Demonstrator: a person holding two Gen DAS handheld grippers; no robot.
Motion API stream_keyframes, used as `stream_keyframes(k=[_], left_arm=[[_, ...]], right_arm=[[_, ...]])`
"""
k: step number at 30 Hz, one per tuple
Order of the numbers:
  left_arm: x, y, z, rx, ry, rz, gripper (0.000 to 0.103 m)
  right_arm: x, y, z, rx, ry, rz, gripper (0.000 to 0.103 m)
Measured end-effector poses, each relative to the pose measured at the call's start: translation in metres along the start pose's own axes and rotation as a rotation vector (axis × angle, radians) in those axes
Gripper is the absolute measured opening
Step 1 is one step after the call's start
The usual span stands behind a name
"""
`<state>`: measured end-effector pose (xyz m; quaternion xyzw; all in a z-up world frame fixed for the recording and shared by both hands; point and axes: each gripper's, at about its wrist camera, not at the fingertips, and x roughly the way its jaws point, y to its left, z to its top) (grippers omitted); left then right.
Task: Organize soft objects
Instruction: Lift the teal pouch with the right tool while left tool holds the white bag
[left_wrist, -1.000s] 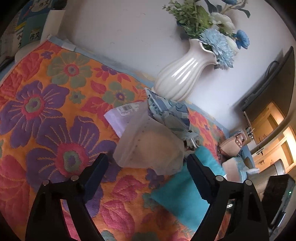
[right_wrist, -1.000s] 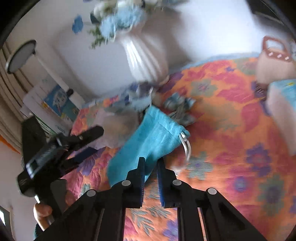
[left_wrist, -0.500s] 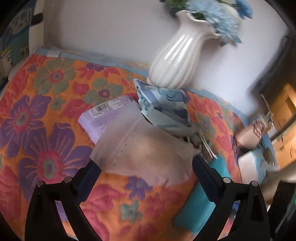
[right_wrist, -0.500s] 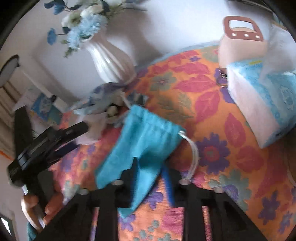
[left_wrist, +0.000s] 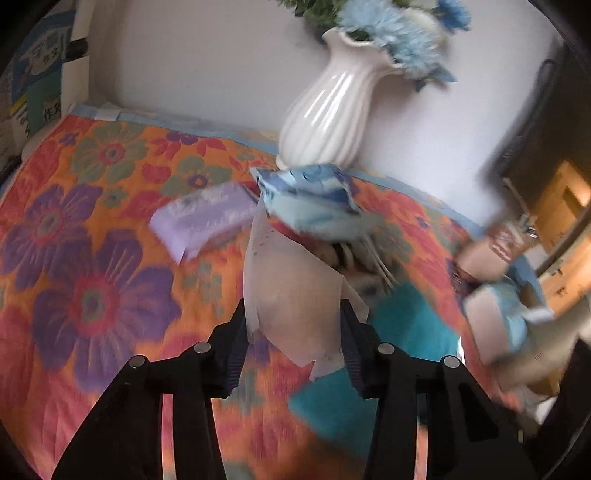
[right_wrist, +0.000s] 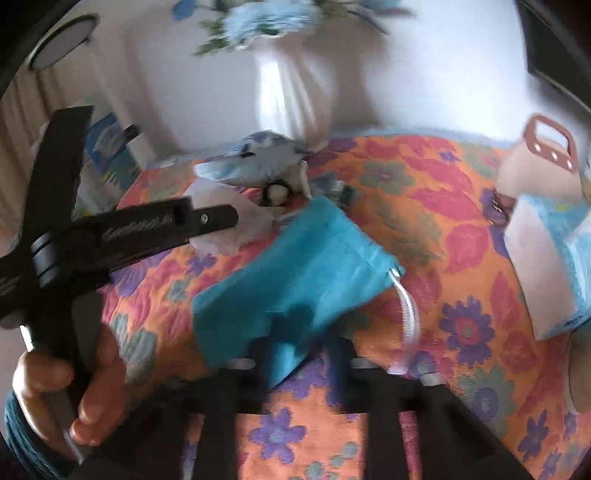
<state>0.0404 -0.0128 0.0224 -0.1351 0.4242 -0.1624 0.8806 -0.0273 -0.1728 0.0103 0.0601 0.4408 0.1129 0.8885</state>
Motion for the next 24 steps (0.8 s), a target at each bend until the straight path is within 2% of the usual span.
stream_keyframes(k=[3,5,8,11,15,17,20,22,23,24], left_arm=[[-0.028,0.006,-0.016,0.041,-0.01,-0.035,0.042],[-0.042,0.012,-0.025,0.07,-0.032,-0.034,0.042],[-0.043,0.021,-0.033,0.074,-0.026,-0.008,0.042],[-0.037,0.028,-0.037,0.054,-0.019,0.013,0.042],[-0.046,0.028,-0.038,0.063,-0.069,-0.007,0.042],[-0.048,0.03,-0.04,0.058,-0.078,-0.005,0.042],[-0.051,0.031,-0.041,0.056,-0.085,-0.026,0.042],[-0.051,0.03,-0.042,0.061,-0.082,-0.028,0.042],[-0.051,0.029,-0.042,0.066,-0.082,-0.028,0.042],[-0.051,0.028,-0.043,0.073,-0.085,-0.026,0.042]], right_arm=[[-0.02,0.001,-0.004,-0.016,-0.084,0.037,0.013],[-0.037,0.0,-0.008,-0.021,-0.125,0.111,0.013],[-0.045,0.0,-0.016,-0.028,-0.097,0.168,0.013],[-0.052,0.006,-0.022,-0.053,-0.071,0.131,0.013],[-0.068,0.004,-0.013,-0.085,-0.083,0.047,0.013],[-0.065,0.002,-0.001,-0.095,-0.055,0.019,0.013],[-0.041,-0.005,0.016,-0.076,0.029,-0.076,0.016],[-0.023,-0.011,0.02,-0.024,0.095,-0.08,0.025],[-0.01,-0.018,0.021,0.041,0.146,-0.05,0.031],[-0.005,-0.021,0.021,0.085,0.168,-0.027,0.049]])
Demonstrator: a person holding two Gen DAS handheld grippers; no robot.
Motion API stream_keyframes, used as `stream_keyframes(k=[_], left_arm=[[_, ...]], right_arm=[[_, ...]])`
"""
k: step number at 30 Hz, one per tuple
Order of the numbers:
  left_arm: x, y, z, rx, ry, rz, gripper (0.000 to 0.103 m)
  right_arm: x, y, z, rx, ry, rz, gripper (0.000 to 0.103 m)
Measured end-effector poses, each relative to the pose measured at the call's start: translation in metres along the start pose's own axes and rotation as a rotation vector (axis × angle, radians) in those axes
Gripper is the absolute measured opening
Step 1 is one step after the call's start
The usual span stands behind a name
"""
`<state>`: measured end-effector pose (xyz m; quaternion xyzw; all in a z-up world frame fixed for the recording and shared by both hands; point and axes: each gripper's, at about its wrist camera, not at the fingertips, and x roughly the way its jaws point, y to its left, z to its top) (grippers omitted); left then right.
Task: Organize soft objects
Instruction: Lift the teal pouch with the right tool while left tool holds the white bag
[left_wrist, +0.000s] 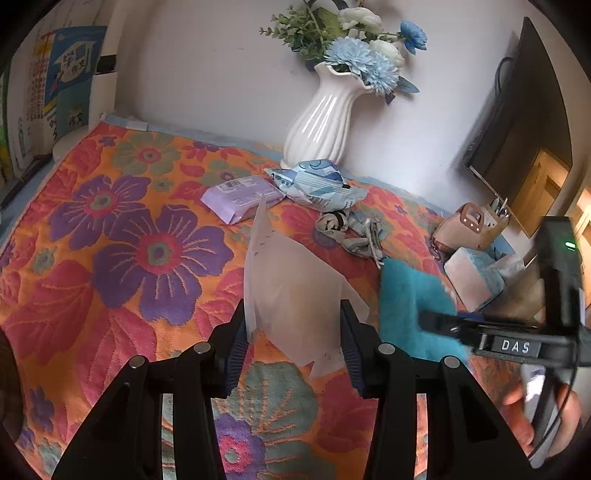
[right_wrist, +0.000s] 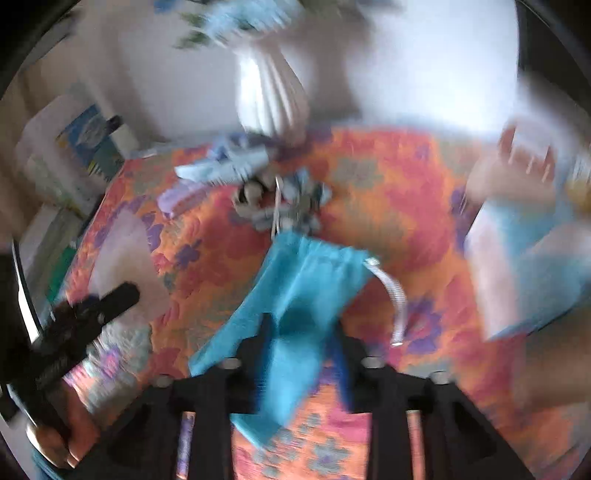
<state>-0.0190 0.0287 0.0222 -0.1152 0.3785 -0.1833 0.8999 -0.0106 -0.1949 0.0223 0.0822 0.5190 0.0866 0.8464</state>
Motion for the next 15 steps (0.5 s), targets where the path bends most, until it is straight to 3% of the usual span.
stream_keyframes(k=[1,4,7,12,15], left_arm=[[-0.001,-0.001,0.0,0.005,-0.003,0.001,0.042],[-0.002,-0.001,-0.001,0.004,-0.009,-0.002,0.042],[-0.001,0.003,0.0,-0.018,-0.002,-0.016,0.042],[0.002,0.015,0.001,-0.08,0.018,-0.049,0.042],[0.004,0.019,0.001,-0.102,0.028,-0.065,0.042]], right_arm=[[0.007,-0.005,0.0,0.057,0.024,0.036,0.064],[0.015,-0.009,-0.005,0.146,0.015,0.104,0.085],[0.019,0.007,-0.008,0.112,-0.002,0.062,0.099],[0.038,0.053,-0.017,-0.071,-0.052,-0.202,0.103],[0.041,0.058,-0.013,-0.092,-0.056,-0.195,0.103]])
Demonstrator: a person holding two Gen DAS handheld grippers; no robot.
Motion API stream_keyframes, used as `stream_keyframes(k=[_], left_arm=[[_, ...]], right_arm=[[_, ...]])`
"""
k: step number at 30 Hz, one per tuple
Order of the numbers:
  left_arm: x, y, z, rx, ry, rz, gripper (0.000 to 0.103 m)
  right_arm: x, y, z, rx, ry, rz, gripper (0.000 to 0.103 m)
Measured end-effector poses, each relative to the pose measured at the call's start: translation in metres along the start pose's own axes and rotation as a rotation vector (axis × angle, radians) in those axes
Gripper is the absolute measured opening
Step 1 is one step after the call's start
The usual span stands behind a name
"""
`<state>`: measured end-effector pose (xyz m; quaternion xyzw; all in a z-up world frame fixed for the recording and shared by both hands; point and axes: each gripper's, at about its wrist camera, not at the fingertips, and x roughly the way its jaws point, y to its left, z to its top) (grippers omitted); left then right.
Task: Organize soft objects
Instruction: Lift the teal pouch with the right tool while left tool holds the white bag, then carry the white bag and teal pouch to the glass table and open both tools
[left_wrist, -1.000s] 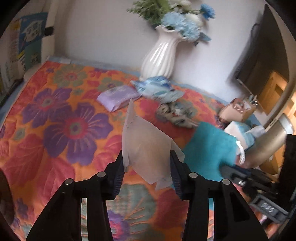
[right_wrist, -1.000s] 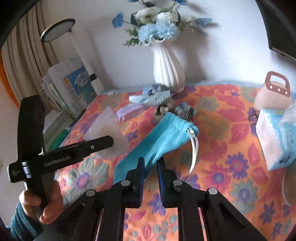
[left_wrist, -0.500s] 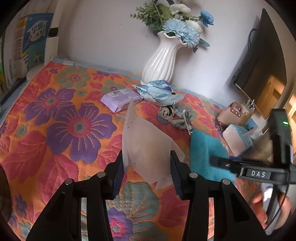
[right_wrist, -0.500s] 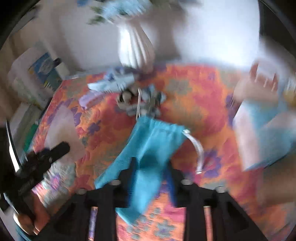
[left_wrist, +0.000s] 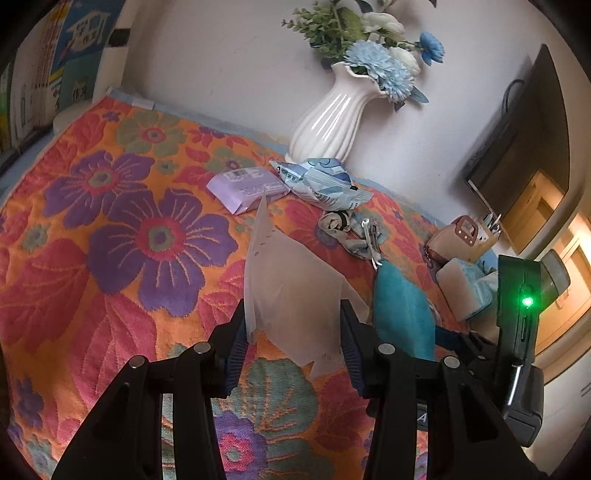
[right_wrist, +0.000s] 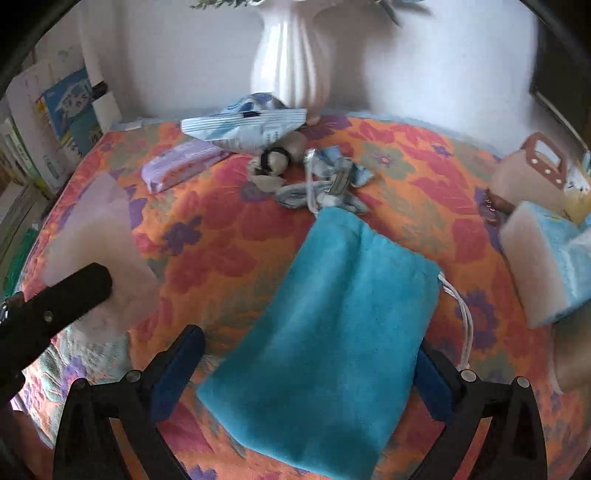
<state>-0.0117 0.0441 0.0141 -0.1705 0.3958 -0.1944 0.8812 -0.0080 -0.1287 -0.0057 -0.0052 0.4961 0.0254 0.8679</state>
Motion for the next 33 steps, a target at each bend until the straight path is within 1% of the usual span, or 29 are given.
stream_keyframes(k=[2,3,4,5,7,8,10,11,13,16,20,22,24,28,30,33], left_arm=[[0.001,0.0,0.0,-0.003,0.002,-0.003,0.042],[0.001,0.0,0.0,-0.001,0.002,-0.004,0.042],[0.001,-0.001,0.0,0.001,0.001,-0.005,0.042],[0.001,-0.001,0.0,0.004,0.0,-0.006,0.042],[0.0,-0.002,-0.001,0.011,-0.002,-0.009,0.042],[0.0,-0.003,-0.001,0.014,-0.002,-0.012,0.042],[0.0,-0.004,-0.001,0.019,-0.005,-0.013,0.042],[0.0,-0.004,-0.001,0.023,-0.006,-0.014,0.042],[0.0,-0.005,-0.001,0.027,-0.006,-0.019,0.042],[-0.002,-0.005,-0.001,0.028,-0.011,-0.039,0.042],[-0.005,-0.007,-0.001,0.038,-0.018,-0.053,0.042],[-0.005,-0.01,-0.002,0.053,-0.023,-0.038,0.042],[-0.005,-0.015,-0.003,0.077,-0.027,-0.007,0.042],[-0.012,-0.027,-0.007,0.142,-0.068,0.029,0.042],[-0.019,-0.035,-0.011,0.17,-0.08,0.032,0.042],[-0.027,-0.046,-0.022,0.178,-0.064,0.02,0.042]], right_arm=[[-0.001,-0.002,0.0,0.011,-0.007,0.004,0.102],[-0.002,-0.003,0.0,0.013,-0.014,-0.001,0.097],[-0.005,-0.003,-0.001,0.016,-0.025,-0.009,0.089],[-0.007,-0.003,-0.001,0.017,-0.038,-0.016,0.085],[-0.01,0.001,-0.001,0.009,-0.057,-0.016,0.066],[-0.011,0.004,-0.001,0.001,-0.066,-0.019,0.062],[-0.012,0.008,0.0,-0.016,-0.08,-0.029,0.045],[-0.014,0.011,0.0,-0.025,-0.088,-0.035,0.042],[-0.015,0.011,-0.001,-0.024,-0.103,-0.033,0.028],[-0.023,0.001,-0.003,0.006,-0.142,0.022,0.025],[-0.038,-0.006,-0.008,0.042,-0.199,0.082,0.025],[-0.043,-0.007,-0.01,0.056,-0.204,0.117,0.025],[-0.047,-0.007,-0.013,0.057,-0.198,0.119,0.025],[-0.061,-0.008,-0.022,0.074,-0.196,0.173,0.025],[-0.071,-0.013,-0.028,0.081,-0.212,0.186,0.025],[-0.092,-0.026,-0.039,0.097,-0.239,0.204,0.025]])
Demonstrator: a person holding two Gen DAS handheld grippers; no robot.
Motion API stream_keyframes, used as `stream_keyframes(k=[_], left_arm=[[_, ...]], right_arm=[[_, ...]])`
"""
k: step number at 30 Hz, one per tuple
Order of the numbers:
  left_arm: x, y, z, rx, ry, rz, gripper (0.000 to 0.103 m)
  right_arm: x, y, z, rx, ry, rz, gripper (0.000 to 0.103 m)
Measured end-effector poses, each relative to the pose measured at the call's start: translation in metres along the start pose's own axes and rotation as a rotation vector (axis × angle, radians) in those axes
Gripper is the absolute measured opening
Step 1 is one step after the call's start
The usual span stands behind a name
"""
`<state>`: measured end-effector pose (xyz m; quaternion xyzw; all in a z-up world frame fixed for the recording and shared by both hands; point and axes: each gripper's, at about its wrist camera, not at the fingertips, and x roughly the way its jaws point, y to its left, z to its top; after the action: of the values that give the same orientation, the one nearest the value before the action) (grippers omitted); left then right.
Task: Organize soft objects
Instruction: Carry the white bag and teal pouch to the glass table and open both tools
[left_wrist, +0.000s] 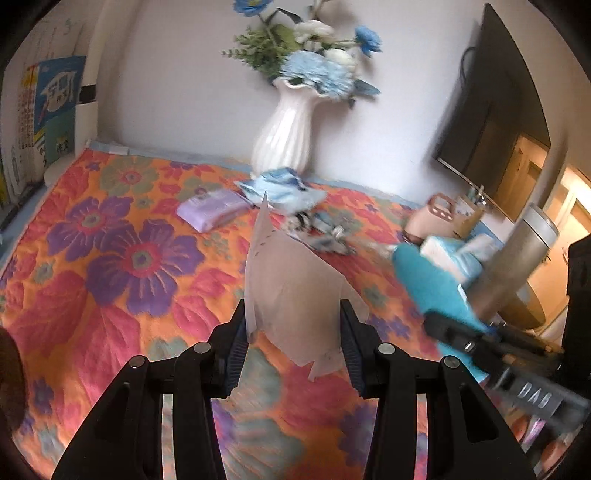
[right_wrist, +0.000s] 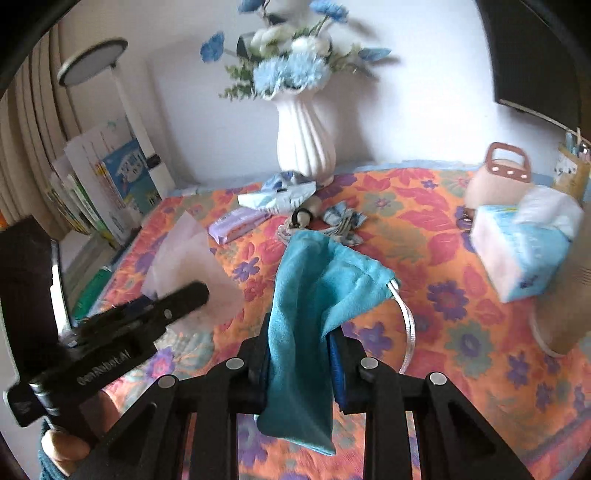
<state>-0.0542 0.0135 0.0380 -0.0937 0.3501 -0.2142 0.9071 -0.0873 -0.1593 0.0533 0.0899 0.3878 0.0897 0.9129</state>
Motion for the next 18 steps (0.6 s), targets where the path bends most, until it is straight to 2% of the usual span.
stream_keyframes(k=[4,7,13,16,18], left_arm=[[-0.007,-0.022,-0.01,-0.013,0.026,-0.055,0.042],[-0.012,-0.05,-0.012,0.03,0.033,-0.087,0.042],[-0.021,-0.135,-0.016,0.21,0.033,-0.156,0.042],[-0.019,-0.185,-0.019,0.294,0.046,-0.232,0.042],[-0.015,-0.215,-0.018,0.321,0.051,-0.276,0.042]], right_arm=[[-0.033,-0.024,-0.009,0.021,-0.026,-0.006,0.025],[-0.055,-0.047,-0.016,0.053,-0.028,-0.03,0.025],[-0.105,-0.096,-0.024,0.1,-0.071,-0.098,0.025],[-0.14,-0.127,-0.025,0.119,-0.132,-0.208,0.025],[-0.166,-0.156,-0.024,0.182,-0.173,-0.22,0.025]])
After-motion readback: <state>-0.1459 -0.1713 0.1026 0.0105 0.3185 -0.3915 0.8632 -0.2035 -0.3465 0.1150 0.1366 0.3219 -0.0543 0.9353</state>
